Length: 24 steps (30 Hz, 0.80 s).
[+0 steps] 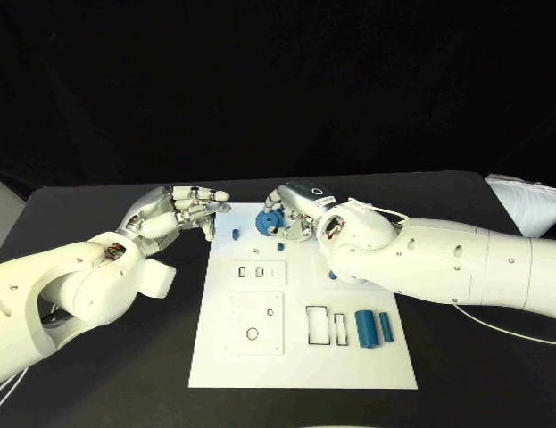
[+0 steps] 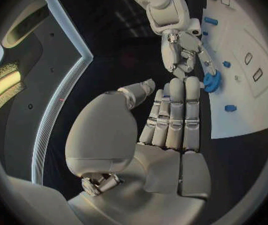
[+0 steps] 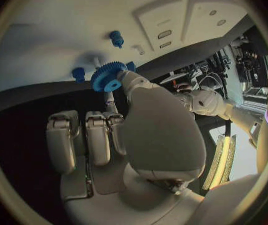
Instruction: Assemble the parts on the task board
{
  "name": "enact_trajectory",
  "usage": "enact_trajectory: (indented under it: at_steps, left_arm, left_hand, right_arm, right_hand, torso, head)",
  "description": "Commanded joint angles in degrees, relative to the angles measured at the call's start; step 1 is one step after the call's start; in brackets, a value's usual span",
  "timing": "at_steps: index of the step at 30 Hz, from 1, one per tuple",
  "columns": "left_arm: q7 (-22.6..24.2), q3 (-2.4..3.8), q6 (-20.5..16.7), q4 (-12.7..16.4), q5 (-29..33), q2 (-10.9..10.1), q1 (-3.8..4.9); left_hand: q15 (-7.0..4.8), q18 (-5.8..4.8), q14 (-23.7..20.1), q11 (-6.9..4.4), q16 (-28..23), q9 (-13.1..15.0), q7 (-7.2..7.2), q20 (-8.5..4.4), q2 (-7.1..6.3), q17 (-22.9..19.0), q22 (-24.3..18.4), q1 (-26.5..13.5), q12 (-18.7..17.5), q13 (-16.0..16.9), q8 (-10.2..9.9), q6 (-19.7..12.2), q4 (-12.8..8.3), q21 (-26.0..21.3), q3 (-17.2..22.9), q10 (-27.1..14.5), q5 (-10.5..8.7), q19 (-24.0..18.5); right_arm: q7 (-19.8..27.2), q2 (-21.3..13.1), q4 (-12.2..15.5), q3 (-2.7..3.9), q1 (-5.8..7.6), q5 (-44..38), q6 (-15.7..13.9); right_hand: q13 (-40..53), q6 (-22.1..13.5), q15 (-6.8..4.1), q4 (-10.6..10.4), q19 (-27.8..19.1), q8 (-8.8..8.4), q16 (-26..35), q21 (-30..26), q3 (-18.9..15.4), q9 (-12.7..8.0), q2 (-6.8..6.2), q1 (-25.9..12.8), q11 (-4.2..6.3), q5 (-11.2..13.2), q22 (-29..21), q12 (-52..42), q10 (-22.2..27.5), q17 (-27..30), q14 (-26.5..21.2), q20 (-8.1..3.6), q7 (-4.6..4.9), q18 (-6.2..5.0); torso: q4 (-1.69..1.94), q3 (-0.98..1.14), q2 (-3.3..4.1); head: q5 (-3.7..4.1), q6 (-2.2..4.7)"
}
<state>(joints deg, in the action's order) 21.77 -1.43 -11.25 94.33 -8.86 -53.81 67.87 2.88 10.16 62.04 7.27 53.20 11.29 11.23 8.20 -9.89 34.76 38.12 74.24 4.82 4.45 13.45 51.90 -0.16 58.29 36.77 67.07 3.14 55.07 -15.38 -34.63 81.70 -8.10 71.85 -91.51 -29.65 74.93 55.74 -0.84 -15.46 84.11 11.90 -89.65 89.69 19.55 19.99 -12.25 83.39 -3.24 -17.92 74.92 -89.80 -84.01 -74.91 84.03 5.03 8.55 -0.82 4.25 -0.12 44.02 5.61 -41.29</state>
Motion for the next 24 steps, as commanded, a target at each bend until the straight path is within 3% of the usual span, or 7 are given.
enact_trajectory:
  at_steps: [1, 24]
  left_arm:
    - [0.2, 0.05, 0.6, 0.2, -0.2, 0.1, 0.06]
    - [0.1, 0.05, 0.7, 0.1, -0.2, 0.1, 0.06]
  left_hand:
    - [-0.01, 0.22, -0.3, -0.11, 0.2, 0.0, -0.06, 0.17, 0.06, 0.1, 0.1, 0.1, -0.2, 0.0, -0.3, -0.4, 0.0, 0.3, 0.4, -0.4, -0.07, -0.3]
    - [-0.01, 0.22, -0.3, -0.11, 0.2, 0.0, -0.06, 0.17, 0.06, 0.1, 0.1, 0.1, -0.2, 0.0, -0.3, -0.4, 0.0, 0.3, 0.4, -0.4, -0.07, -0.3]
  right_arm:
    - [-0.9, 0.4, -0.5, -0.03, -0.12, -2.4, 1.7]
    - [-2.6, 1.3, -2.8, -0.23, -0.53, -4.2, 4.5]
  right_hand:
    - [15.1, 2.2, -0.5, 0.0, 5.9, 0.83, -0.2, 0.3, 0.2, 0.2, 0.21, -0.2, 0.5, 0.3, 15.1, -0.2, -6.0, -14.6, 5.9, -0.44, -1.21, 0.82]
    - [15.1, 2.2, -0.45, 0.0, 5.9, 0.84, -0.3, 0.3, 0.6, 0.2, 0.03, -0.6, 0.45, 0.9, 15.1, -0.2, -6.0, -14.8, 5.9, -0.41, -1.16, 0.82]
  torso:
    - [0.02, 0.07, 0.02]
    - [-0.03, 0.08, -0.02]
  head:
    - [-0.04, -0.09]
    - [-0.08, -0.48]
